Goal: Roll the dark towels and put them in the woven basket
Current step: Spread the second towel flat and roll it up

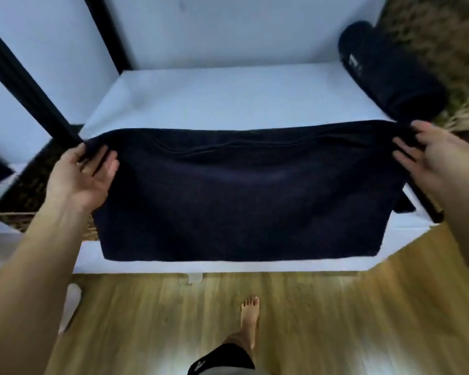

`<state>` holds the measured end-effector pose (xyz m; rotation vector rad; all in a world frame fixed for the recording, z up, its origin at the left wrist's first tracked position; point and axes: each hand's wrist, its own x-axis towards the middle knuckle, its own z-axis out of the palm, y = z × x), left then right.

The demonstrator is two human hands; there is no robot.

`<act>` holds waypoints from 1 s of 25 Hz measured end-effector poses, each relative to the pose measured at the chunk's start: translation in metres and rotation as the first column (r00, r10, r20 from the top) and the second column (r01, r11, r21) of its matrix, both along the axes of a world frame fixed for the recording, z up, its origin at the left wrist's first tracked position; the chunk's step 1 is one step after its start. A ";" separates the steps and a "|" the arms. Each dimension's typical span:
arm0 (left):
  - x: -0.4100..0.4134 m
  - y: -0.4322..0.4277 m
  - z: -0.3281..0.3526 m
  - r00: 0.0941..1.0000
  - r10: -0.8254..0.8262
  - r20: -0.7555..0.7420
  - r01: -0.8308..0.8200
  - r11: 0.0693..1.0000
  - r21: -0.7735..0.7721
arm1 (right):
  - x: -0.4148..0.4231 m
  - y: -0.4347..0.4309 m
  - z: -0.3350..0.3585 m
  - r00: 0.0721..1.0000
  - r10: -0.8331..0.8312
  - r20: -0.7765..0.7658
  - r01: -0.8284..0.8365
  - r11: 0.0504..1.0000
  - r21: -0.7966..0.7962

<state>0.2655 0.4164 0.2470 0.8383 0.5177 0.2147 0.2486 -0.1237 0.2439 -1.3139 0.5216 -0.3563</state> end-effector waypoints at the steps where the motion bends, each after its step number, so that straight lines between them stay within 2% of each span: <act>1: -0.002 -0.007 0.009 1.000 -0.006 0.012 0.005 0.998 0.057 | 0.002 -0.001 0.010 1.000 0.003 0.024 -0.002 0.998 -0.068; 4: -0.002 -0.018 0.030 0.986 0.028 0.164 -0.043 0.995 0.090 | 0.017 0.020 0.043 0.995 -0.024 0.093 0.041 0.983 -0.178; 6: 0.004 -0.018 0.056 0.948 0.120 0.295 -0.135 0.990 0.030 | 0.031 0.022 0.068 0.987 -0.021 0.158 0.052 0.979 -0.198; 9: 0.033 -0.013 0.077 0.911 0.217 0.351 -0.216 0.975 -0.044 | 0.061 0.016 0.094 0.978 -0.058 0.200 0.105 0.968 -0.230; 13: 0.093 -0.012 0.076 0.913 0.244 0.326 -0.266 0.964 0.022 | 0.108 0.014 0.091 0.993 -0.018 0.119 0.064 0.917 -0.393; 14: 0.108 -0.013 0.074 0.925 0.198 0.323 -0.235 0.969 0.080 | 0.120 0.014 0.086 0.999 0.013 0.047 0.010 0.888 -0.460; 15: 0.125 -0.012 0.066 0.954 0.119 0.274 -0.184 0.956 0.227 | 0.128 0.018 0.079 0.997 0.063 -0.047 -0.079 0.809 -0.582; 16: 0.139 -0.010 0.055 0.989 -0.001 0.151 -0.077 0.855 0.514 | 0.134 0.026 0.069 0.978 0.123 -0.170 -0.209 0.645 -0.735; 17: 0.149 -0.010 0.039 0.991 -0.123 -0.062 0.121 0.566 0.815 | 0.136 0.037 0.055 0.938 0.170 -0.301 -0.346 0.430 -0.834; 18: 0.153 -0.011 0.020 0.947 -0.135 -0.291 0.310 0.149 0.939 | 0.134 0.048 0.037 0.881 0.202 -0.428 -0.468 0.230 -0.854; 19: 0.155 -0.012 0.000 0.896 -0.075 -0.437 0.411 -0.228 0.883 | 0.131 0.057 0.018 0.827 0.185 -0.531 -0.548 0.054 -0.835; 20: 0.155 -0.014 -0.011 0.873 -0.024 -0.487 0.427 -0.442 0.789 | 0.129 0.062 0.003 0.798 0.136 -0.587 -0.580 -0.091 -0.809; 21: 0.154 -0.017 -0.015 0.868 -0.003 -0.496 0.419 -0.533 0.735 | 0.132 0.062 -0.005 0.786 0.083 -0.613 -0.595 -0.171 -0.786; 23: 0.168 -0.017 -0.013 0.866 0.002 -0.500 0.419 -0.548 0.723 | 0.153 0.057 -0.009 0.766 0.047 -0.642 -0.624 -0.190 -0.758; 25: 0.183 -0.015 -0.008 0.827 0.025 -0.561 0.480 -0.552 0.682 | 0.174 0.058 -0.006 0.736 0.050 -0.675 -0.657 -0.185 -0.731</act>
